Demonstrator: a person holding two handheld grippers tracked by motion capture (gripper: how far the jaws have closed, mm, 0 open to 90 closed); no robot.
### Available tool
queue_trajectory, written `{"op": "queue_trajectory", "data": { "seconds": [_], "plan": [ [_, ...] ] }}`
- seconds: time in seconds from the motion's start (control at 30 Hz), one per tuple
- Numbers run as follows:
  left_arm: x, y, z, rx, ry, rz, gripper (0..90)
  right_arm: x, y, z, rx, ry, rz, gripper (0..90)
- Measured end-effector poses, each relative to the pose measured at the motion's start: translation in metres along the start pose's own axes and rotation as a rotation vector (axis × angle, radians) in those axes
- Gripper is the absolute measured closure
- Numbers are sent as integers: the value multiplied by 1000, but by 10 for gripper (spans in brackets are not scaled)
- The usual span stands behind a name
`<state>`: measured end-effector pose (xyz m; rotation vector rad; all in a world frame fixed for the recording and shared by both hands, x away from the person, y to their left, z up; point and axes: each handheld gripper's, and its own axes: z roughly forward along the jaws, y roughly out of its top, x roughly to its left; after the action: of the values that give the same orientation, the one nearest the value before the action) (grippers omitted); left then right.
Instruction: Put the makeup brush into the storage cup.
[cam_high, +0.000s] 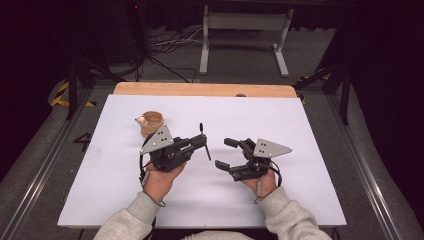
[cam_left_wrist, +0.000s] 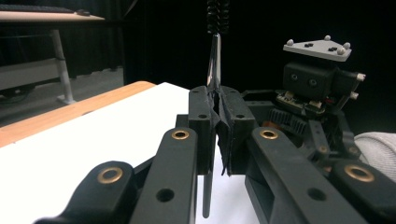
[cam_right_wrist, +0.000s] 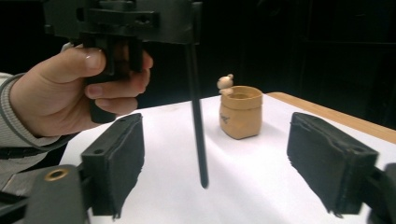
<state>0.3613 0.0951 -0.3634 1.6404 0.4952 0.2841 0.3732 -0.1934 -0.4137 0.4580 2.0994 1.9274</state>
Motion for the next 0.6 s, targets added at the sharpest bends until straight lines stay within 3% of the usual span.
{"op": "queue_trajectory", "data": {
  "seconds": [0.17, 0.6],
  "plan": [
    [6, 8, -7, -5, 29, 8, 847, -3, 6, -10, 4, -52, 19, 93],
    [26, 19, -19, -11, 126, 12, 844, -4, 16, -33, 23, -116, -14, 56]
  ]
}}
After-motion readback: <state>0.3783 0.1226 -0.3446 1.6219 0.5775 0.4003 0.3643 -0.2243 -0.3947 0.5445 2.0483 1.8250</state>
